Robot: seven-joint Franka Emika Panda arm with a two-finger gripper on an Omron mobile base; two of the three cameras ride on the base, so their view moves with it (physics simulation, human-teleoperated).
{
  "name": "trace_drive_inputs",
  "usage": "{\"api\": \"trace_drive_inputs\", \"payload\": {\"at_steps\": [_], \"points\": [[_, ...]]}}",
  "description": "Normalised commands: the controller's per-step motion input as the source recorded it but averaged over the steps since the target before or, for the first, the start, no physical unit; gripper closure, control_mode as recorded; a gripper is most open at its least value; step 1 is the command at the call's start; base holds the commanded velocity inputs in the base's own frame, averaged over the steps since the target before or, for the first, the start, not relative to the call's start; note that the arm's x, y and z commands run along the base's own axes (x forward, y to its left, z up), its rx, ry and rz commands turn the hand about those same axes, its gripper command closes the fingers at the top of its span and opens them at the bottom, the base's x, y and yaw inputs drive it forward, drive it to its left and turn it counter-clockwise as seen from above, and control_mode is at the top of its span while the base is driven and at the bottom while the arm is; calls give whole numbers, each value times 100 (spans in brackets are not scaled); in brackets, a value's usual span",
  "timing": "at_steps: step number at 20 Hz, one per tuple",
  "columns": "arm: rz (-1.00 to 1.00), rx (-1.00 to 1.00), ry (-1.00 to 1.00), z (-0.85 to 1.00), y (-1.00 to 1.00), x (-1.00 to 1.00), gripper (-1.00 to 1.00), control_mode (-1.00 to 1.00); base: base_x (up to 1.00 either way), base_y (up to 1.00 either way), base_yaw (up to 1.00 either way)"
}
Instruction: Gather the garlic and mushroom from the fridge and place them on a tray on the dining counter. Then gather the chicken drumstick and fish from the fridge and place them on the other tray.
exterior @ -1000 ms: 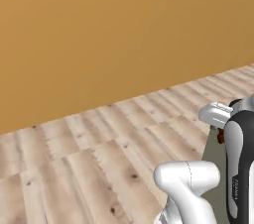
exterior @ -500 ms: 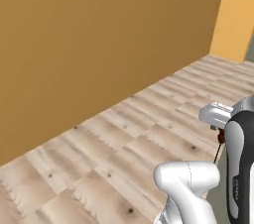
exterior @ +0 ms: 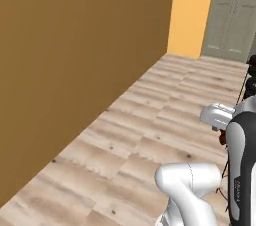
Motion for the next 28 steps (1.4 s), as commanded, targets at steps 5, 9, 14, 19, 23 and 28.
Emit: {"api": "trace_drive_inputs", "payload": {"at_steps": [5, 9, 14, 19, 23, 28], "points": [[0, 0, 0, 0, 0, 0, 100, 100, 83, 42, -50], [0, 0, 0, 0, 0, 0, 100, 100, 84, 35, -49], [0, 0, 0, 0, 0, 0, 100, 100, 85, 32, -48], [0, 0, 0, 0, 0, 0, 100, 100, 82, 34, -49], [0, 0, 0, 0, 0, 0, 100, 100, 80, 43, -49], [0, 0, 0, 0, 0, 0, 100, 100, 81, 43, -48]]}}
